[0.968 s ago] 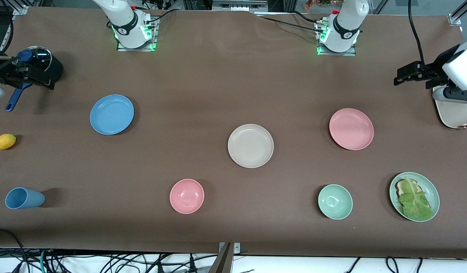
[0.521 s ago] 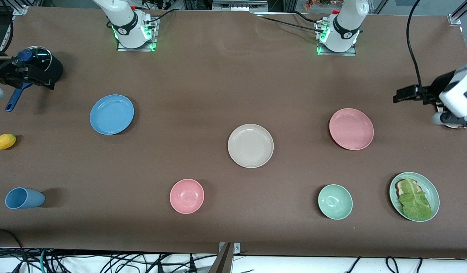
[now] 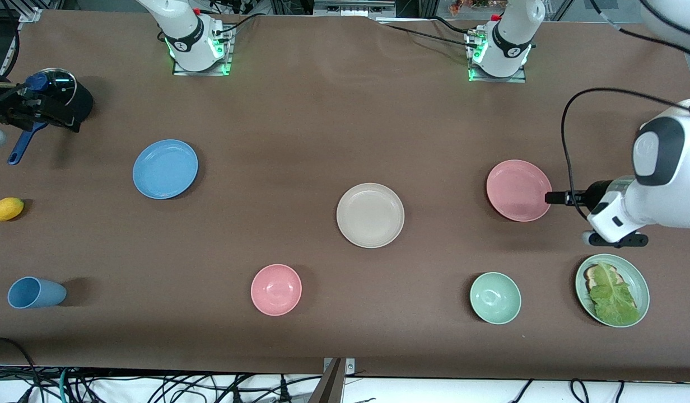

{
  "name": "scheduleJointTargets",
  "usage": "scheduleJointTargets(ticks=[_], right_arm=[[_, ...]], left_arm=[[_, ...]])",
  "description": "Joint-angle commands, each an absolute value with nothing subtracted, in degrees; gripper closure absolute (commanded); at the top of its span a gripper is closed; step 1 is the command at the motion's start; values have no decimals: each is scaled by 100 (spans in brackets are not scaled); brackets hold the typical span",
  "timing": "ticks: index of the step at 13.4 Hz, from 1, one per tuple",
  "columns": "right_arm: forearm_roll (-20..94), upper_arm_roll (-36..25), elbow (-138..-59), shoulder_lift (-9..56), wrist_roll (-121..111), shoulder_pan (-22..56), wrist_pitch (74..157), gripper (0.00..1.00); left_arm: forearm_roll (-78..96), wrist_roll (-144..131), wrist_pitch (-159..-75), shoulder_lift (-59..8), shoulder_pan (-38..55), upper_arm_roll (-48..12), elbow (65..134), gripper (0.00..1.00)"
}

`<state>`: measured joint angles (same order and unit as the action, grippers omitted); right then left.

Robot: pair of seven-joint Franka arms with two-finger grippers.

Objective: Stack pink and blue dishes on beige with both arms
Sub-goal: 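Lower the left gripper to the rim of the pink plate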

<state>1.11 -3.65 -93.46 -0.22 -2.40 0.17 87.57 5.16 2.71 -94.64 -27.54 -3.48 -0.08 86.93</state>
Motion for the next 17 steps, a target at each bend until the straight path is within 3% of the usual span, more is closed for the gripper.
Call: scheduleJointTargets(ticks=[1, 10, 13, 17], right_arm=[[53, -264, -9308, -70, -255, -88, 8684, 0], [79, -272, -9308, -70, -264, -88, 8675, 0], [97, -281, -9308, -70, -255, -88, 8666, 0], [97, -281, -9308, -70, -220, -88, 8657, 0]], left_arm=[[948, 587, -9912, -3023, -729, -26, 8779, 1], [1546, 2231, -11660, -3305, -1353, -35, 9974, 3], [1793, 2522, -11891, -3296, -1423, -35, 10274, 3], [1934, 2839, -12391, -2850, -1398, -26, 11036, 3]])
